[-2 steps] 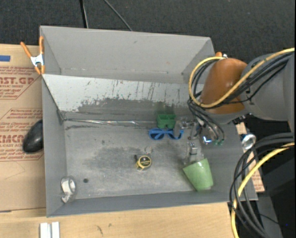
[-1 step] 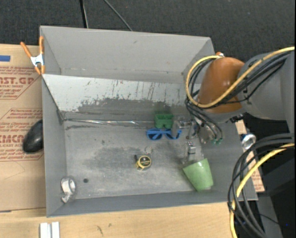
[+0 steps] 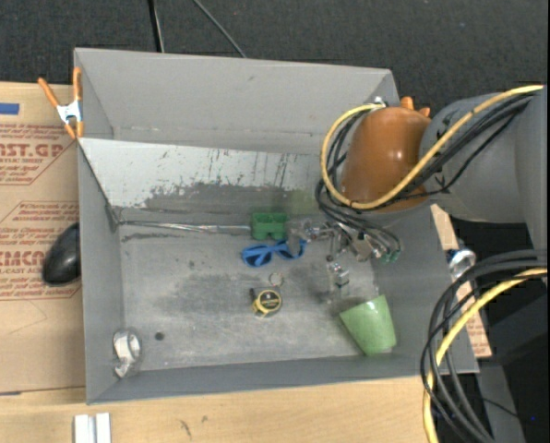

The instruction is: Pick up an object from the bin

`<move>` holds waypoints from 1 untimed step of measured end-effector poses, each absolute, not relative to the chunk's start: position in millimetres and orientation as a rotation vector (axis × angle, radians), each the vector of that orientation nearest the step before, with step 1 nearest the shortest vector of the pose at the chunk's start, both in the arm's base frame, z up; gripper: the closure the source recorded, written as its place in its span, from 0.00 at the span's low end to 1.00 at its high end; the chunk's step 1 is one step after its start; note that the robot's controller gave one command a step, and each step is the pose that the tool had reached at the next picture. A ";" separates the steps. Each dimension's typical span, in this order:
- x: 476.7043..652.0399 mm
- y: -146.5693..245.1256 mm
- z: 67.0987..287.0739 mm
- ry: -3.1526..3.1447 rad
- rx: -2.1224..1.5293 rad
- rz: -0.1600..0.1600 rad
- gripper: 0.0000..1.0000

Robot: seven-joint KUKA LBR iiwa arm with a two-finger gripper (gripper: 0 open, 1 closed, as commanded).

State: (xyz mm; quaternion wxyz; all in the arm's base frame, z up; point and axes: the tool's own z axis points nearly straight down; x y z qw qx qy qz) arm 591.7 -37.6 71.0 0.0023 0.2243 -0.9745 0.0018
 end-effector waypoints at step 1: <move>592.9 -34.5 70.3 -3.064 0.708 0.000 1.00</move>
Offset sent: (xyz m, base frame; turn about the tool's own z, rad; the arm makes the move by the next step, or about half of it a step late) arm 0.0000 0.0000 0.0000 0.0000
